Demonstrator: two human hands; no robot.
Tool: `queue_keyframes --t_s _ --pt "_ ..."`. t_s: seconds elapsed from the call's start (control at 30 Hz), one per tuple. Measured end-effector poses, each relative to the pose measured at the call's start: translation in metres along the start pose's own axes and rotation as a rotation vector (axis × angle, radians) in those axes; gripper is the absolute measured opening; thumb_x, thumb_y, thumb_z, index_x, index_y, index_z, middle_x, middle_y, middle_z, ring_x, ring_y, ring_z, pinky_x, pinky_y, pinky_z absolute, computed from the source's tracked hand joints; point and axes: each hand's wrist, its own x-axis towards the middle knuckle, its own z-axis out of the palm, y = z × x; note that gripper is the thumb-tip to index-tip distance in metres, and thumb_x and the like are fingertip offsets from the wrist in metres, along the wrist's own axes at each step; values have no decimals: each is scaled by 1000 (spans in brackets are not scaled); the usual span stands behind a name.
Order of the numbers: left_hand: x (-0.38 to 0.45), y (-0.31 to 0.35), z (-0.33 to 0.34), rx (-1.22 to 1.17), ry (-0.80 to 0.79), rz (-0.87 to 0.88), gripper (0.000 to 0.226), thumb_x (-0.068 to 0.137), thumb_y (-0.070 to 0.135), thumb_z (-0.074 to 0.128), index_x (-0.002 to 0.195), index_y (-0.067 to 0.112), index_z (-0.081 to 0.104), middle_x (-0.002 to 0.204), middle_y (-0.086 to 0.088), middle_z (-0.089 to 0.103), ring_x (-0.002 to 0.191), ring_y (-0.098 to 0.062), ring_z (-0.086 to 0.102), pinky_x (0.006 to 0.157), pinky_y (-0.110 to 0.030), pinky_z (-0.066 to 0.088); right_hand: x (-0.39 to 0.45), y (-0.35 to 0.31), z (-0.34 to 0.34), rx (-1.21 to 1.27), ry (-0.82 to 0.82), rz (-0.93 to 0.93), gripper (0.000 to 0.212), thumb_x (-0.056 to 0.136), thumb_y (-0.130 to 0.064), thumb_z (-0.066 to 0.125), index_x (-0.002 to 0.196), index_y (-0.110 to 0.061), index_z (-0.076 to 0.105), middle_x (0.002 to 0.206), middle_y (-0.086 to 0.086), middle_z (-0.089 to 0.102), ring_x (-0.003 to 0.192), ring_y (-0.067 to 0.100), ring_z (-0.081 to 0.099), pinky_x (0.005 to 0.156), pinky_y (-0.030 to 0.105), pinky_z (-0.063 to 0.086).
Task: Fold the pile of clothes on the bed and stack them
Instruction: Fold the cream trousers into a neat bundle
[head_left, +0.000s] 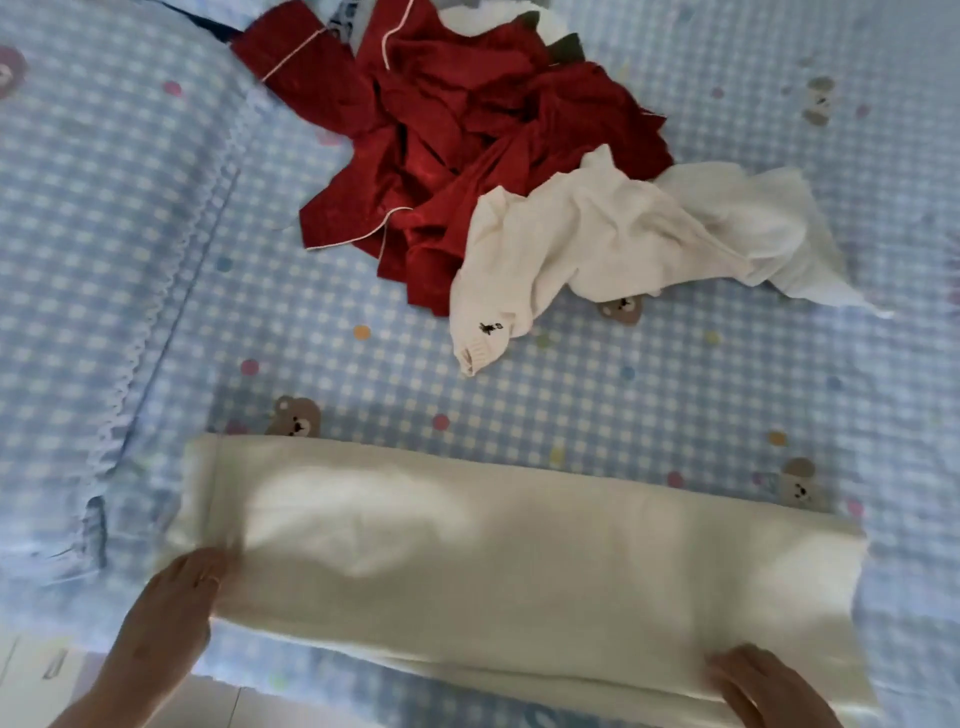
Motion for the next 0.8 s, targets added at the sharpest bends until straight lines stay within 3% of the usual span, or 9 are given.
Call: queue_keyframes --t_s 0.1,0.17,0.23,0.3,0.4,0.47,0.57,0.7,0.8 --pt "16 43 -13 -157 188 40 50 63 9 40 109 7 59 96 -24 65 79 -44 63 63 -53 52 13 13 -27 126 261 381 19 76 -6 75 94 -6 71 93 19 65 84 37 66 70 36 52" --pt "31 113 -22 -248 345 131 39 79 21 34 111 14 55 97 -20 66 80 -41 65 67 -49 53 6 38 -31 187 242 791 32 82 -12 69 111 -1 62 112 25 56 101 45 56 83 51 47" --pt "43 194 -37 -364 386 285 41 94 39 31 103 13 61 94 -14 67 84 -29 63 72 -38 50 0 55 -29 201 127 995 40 86 -25 64 118 -3 55 118 23 51 109 43 50 88 51 42" --pt "43 274 -46 -341 371 526 42 90 54 36 98 19 57 93 -5 67 85 -16 56 73 -25 41 -8 62 -21 310 43 1036 39 87 -33 63 113 -6 53 112 18 54 106 38 52 86 46 43" --pt "37 357 -36 -115 81 813 59 45 67 72 86 25 68 88 4 68 70 -12 67 62 -18 49 -20 73 -15 441 47 1007 24 87 -28 62 99 -9 55 97 11 59 95 33 57 81 41 46" --pt "37 378 -28 -1 -70 783 62 17 54 85 68 20 74 73 4 70 61 -12 68 52 -14 50 -29 83 -19 526 121 979 14 88 -23 62 89 -10 57 87 9 64 86 30 60 75 36 45" --pt "35 375 -16 -29 -123 740 63 2 28 88 62 17 73 68 4 69 57 -11 67 46 -12 48 -46 99 -21 631 99 952 13 87 -22 64 78 -15 57 75 3 64 76 27 60 67 33 42" --pt "23 360 -18 46 -179 821 34 34 50 80 60 29 72 68 12 69 57 -5 65 45 -10 46 -72 107 -8 676 -121 996 20 80 -22 73 82 -11 56 85 10 60 79 27 57 74 34 45" --pt "39 389 -36 -120 131 830 45 92 46 40 73 22 73 82 5 69 76 -13 63 63 -18 51 -70 95 0 727 -11 1073 39 76 -39 75 91 -15 48 89 6 56 84 28 57 74 35 45"
